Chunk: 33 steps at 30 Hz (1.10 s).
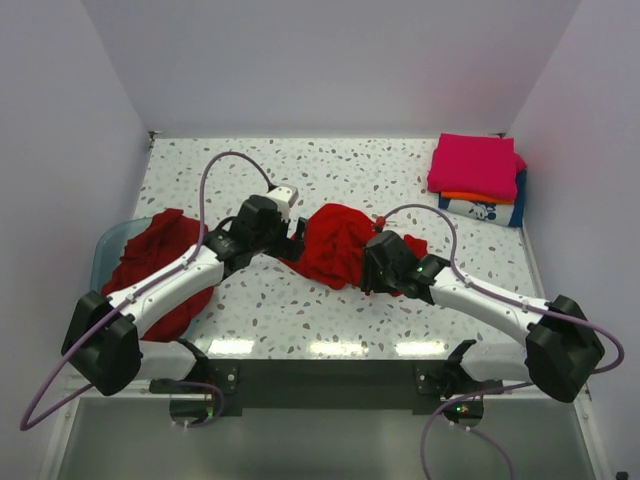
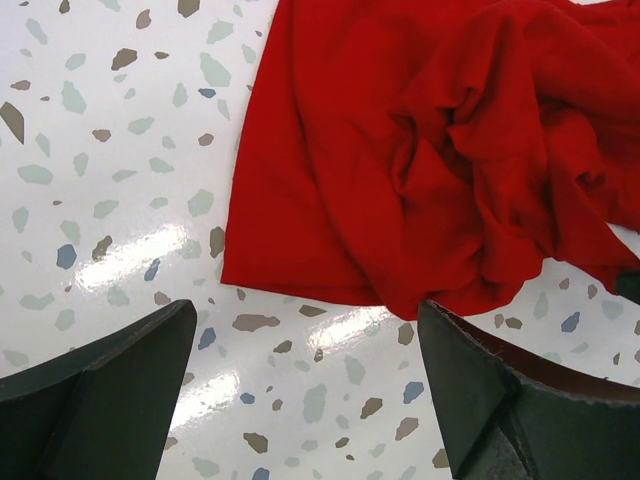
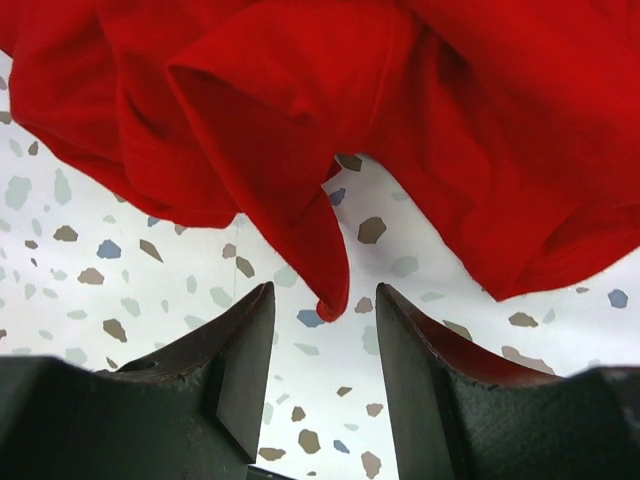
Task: Fold and stack the t-shirts
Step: Flatten the tshirt out
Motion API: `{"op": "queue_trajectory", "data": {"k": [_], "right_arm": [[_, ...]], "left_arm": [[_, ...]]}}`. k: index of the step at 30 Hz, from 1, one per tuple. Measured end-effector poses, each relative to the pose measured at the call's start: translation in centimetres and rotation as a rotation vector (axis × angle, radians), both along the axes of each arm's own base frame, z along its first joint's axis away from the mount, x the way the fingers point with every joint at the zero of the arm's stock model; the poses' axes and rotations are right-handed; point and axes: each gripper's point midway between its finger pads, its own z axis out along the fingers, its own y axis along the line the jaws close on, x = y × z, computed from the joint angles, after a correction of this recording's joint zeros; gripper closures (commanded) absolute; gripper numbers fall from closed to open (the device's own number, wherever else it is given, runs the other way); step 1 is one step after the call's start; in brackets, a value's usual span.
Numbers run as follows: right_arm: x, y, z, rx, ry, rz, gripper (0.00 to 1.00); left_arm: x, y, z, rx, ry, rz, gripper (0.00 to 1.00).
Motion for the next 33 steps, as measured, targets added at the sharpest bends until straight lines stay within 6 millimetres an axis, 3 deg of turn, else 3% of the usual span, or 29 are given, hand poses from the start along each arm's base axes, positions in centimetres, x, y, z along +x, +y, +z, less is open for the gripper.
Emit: {"op": "queue_trajectory", "data": {"k": [9,13,19,22,26,29,31,33], "right_arm": [[0.3,0.6,-2.3,-0.017,0.036,-0.003,0.62],[-0.4,0.5,-3.2,-0.016,0.063,0.004,0.98],[-0.5,0.8,-2.3,-0.015,0.074,0.019,1.0],[1.3,0.7,1.6,-0.048,0.006,0.009,1.0],[5.9,-0.5,11.3,-0.005,-0.195,-0.075,1.0],[8.9,-4.9,17.4,0.024,-0.327,-0.205,1.0],[10.0,-8.5,19.3,-0.007,-0.366,-0.296,1.0],[10.3,-11.1,19.6,-0.051,-0.367,-0.354,1.0]], "left_arm": [[0.0,0.0,-0.4,0.007,0.01,0.0,0.03],[0.0,0.0,-0.4,0.007,0.011,0.0,0.03],[0.0,-0.1,-0.6,0.011,0.014,-0.002,0.04],[-0.2,-0.3,-0.6,0.02,0.009,-0.007,0.04],[-0.8,-1.1,-0.9,0.042,0.005,-0.03,0.04],[-1.5,-2.1,-1.5,0.067,0.006,-0.057,0.04],[-2.1,-2.9,-2.1,0.086,0.013,-0.081,0.04],[-2.9,-4.1,-2.8,0.113,0.021,-0.113,0.04]]}}
